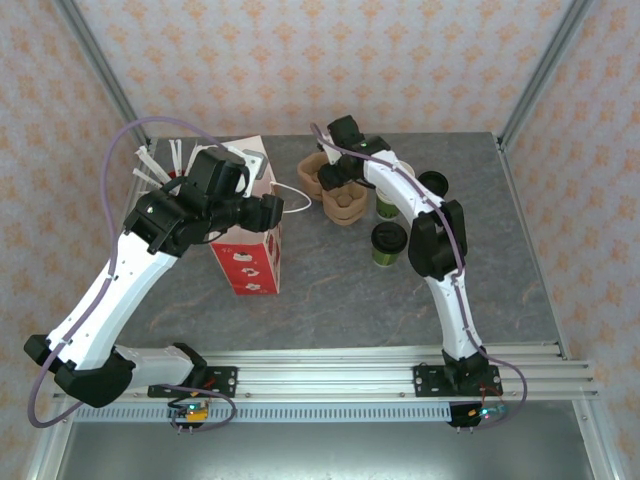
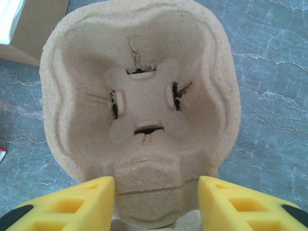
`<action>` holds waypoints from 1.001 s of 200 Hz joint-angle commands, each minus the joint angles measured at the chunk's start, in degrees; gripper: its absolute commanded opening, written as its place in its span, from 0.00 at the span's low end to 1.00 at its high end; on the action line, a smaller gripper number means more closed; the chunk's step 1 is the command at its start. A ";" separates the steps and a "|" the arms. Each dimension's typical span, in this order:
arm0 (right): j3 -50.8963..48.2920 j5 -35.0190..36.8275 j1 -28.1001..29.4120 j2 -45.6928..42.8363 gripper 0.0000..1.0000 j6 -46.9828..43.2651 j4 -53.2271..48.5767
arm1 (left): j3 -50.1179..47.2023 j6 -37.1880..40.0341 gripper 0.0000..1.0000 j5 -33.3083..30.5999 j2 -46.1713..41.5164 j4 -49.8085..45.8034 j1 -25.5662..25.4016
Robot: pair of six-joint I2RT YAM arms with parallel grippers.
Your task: Pack the takeout coffee
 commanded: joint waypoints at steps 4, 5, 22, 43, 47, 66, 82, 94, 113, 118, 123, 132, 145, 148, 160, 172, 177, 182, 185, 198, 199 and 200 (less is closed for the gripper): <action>2.16 0.08 -0.32 1.59 0.49 -1.15 -2.58 | -0.32 0.89 0.71 -1.17 -0.60 0.60 0.28; 2.13 0.04 -0.36 1.59 0.49 -1.22 -2.60 | -0.31 0.89 0.71 -1.17 -0.58 0.60 0.26; 2.12 0.00 -0.39 1.81 0.50 -1.20 -2.77 | -0.16 1.03 0.71 -1.37 -0.58 0.74 0.31; 2.59 -0.16 -0.35 2.20 0.51 -1.33 -3.28 | 0.00 0.99 0.71 -1.44 -0.55 0.68 0.31; 2.59 -0.17 -0.39 2.33 0.51 -1.36 -3.41 | -0.01 0.99 0.71 -1.43 -0.55 0.61 0.28; 2.63 -0.34 -0.38 2.47 0.49 -1.38 -3.61 | 0.15 0.90 0.71 -1.24 -0.47 0.59 0.33; 2.64 -0.55 -0.39 2.56 0.47 -1.37 -3.78 | 0.16 0.81 0.71 -1.23 -0.40 0.50 0.37; 2.69 -0.97 -0.31 2.63 0.47 -1.37 -4.02 | 0.15 0.81 0.71 -1.22 -0.35 0.45 0.37; 2.72 -1.08 -0.38 2.73 0.46 -1.52 -4.28 | 0.23 0.83 0.71 -1.32 -0.40 0.60 0.37; 2.67 -0.93 -0.39 2.73 0.46 -1.59 -4.43 | 0.24 0.88 0.71 -1.35 -0.38 0.58 0.39; 2.66 -0.80 -0.36 2.69 0.45 -1.64 -4.49 | 0.28 0.85 0.71 -1.32 -0.42 0.50 0.38; 2.80 -0.62 -0.39 2.73 0.44 -1.68 -4.48 | 0.28 0.90 0.71 -1.34 -0.45 0.60 0.37; 3.21 -0.70 -0.41 2.69 0.44 -1.55 -4.63 | 0.32 0.90 0.71 -1.26 -0.46 0.63 0.40; 3.29 -0.70 -0.39 2.65 0.43 -1.55 -4.63 | 0.27 0.90 0.71 -1.20 -0.35 0.65 0.36; 3.84 -0.71 -0.34 2.54 0.43 -1.46 -4.80 | 0.32 0.90 0.71 -1.09 -0.29 0.62 0.40; 4.39 -0.70 -0.43 2.54 0.42 -1.39 -5.05 | 0.19 0.81 0.71 -1.06 -0.20 0.79 0.33; 4.67 -0.66 -0.44 2.47 0.41 -1.37 -5.08 | 0.16 0.82 0.71 -1.02 -0.21 0.83 0.35; 4.88 -0.64 -0.39 2.46 0.41 -1.37 -5.23 | 0.07 0.81 0.71 -1.02 -0.22 0.80 0.35; 5.00 -0.66 -0.39 2.45 0.40 -1.29 -5.31 | 0.06 0.83 0.71 -1.04 -0.20 0.89 0.33; 5.48 -0.44 -0.36 2.30 0.40 -1.20 -5.50 | -0.10 0.81 0.71 -1.08 -0.26 0.94 0.39; 5.51 -0.44 -0.38 2.30 0.40 -1.20 -5.50 | -0.11 0.86 0.71 -1.09 -0.28 0.94 0.40; 5.56 -0.44 -0.38 2.30 0.40 -1.20 -5.55 | -0.07 0.83 0.71 -1.04 -0.33 0.90 0.41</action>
